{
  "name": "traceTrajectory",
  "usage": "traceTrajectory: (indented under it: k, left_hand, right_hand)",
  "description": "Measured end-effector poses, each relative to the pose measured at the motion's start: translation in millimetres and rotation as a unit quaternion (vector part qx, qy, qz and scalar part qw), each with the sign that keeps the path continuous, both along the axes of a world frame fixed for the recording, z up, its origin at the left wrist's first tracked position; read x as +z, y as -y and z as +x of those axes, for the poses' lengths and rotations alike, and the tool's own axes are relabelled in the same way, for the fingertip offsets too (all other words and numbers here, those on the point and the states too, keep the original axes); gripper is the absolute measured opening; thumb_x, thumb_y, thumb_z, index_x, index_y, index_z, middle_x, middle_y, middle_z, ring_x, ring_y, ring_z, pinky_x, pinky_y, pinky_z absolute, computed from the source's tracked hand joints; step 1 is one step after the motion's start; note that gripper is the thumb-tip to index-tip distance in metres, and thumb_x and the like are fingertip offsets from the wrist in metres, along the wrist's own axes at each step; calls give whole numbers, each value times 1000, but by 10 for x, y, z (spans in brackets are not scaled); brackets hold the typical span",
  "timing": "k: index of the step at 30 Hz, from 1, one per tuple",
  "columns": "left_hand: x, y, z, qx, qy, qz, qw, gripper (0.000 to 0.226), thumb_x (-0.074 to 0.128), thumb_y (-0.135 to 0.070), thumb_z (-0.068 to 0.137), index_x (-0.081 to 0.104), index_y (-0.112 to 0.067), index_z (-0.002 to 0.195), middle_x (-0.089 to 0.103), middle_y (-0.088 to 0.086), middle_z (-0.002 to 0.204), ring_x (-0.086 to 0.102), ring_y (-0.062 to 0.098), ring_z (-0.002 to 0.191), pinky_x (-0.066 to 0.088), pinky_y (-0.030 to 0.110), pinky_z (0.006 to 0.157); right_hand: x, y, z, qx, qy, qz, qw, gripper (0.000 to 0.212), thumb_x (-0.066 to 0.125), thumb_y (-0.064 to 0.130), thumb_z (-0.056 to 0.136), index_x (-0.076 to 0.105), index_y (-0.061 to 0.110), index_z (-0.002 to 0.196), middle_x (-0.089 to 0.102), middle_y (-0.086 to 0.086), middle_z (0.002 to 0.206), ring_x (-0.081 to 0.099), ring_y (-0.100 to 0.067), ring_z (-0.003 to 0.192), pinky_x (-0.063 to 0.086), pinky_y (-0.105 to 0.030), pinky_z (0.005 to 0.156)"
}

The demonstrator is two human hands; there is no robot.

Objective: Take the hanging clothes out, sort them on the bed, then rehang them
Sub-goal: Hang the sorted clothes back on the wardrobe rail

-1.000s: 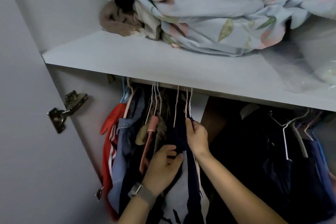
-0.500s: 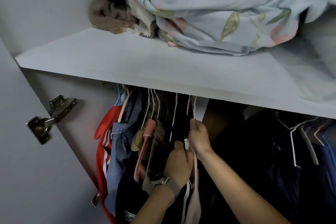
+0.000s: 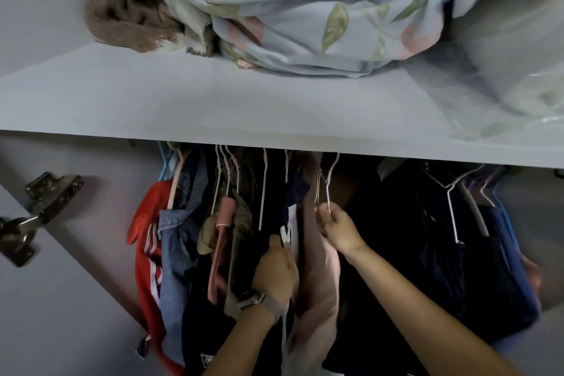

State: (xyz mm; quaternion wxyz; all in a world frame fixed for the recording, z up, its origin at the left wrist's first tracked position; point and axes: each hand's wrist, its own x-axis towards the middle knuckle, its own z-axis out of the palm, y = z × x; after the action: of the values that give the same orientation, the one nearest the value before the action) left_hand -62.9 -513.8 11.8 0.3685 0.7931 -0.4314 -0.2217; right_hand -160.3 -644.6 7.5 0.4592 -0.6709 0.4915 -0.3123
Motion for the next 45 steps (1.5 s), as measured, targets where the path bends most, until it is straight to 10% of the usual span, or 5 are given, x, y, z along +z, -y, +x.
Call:
traceTrajectory:
  k: [7, 15, 21, 37, 45]
  left_hand:
    - [-33, 30, -46, -30, -43, 49, 997, 26, 39, -21, 98, 41, 0, 113, 60, 21, 102, 60, 37, 96, 43, 32, 74]
    - [-77, -494, -103, -18, -2, -16, 1000, 40, 61, -17, 85, 48, -6, 122, 50, 11, 118, 57, 25, 101, 41, 23, 79]
    - [222, -734, -353, -198, 146, -107, 963, 26, 58, -21, 81, 56, -20, 107, 57, -5, 101, 57, 18, 94, 50, 33, 72]
    - [-533, -1960, -3085, -772, 247, 92, 579, 36, 50, -27, 88, 47, -23, 124, 67, -1, 106, 58, 21, 108, 48, 31, 86]
    - [-663, -2961, -4191, -808, 253, 48, 530, 43, 47, -26, 86, 43, -28, 129, 58, 0, 115, 56, 22, 108, 48, 35, 89]
  right_hand:
    - [102, -251, 23, 33, -23, 41, 998, 19, 45, 21, 100, 54, 12, 114, 57, 1, 82, 52, -9, 72, 44, -21, 68]
    - [45, -890, -283, -26, -110, 23, 993, 85, 70, 28, 80, 21, 17, 148, 33, -7, 142, 31, -25, 135, 29, -37, 114]
    - [-329, -1843, -1281, -123, -106, 98, 982, 57, 68, 13, 83, 45, 16, 135, 55, -2, 122, 55, -15, 107, 42, -20, 89]
    - [-562, -5097, -3579, -481, -246, 199, 818, 32, 68, 28, 80, 62, 21, 111, 64, 5, 105, 59, -13, 95, 45, -23, 82]
    - [-852, -6617, -4267, -627, -169, 251, 718, 52, 72, 40, 78, 51, 23, 122, 63, 2, 107, 56, -13, 88, 45, -26, 76]
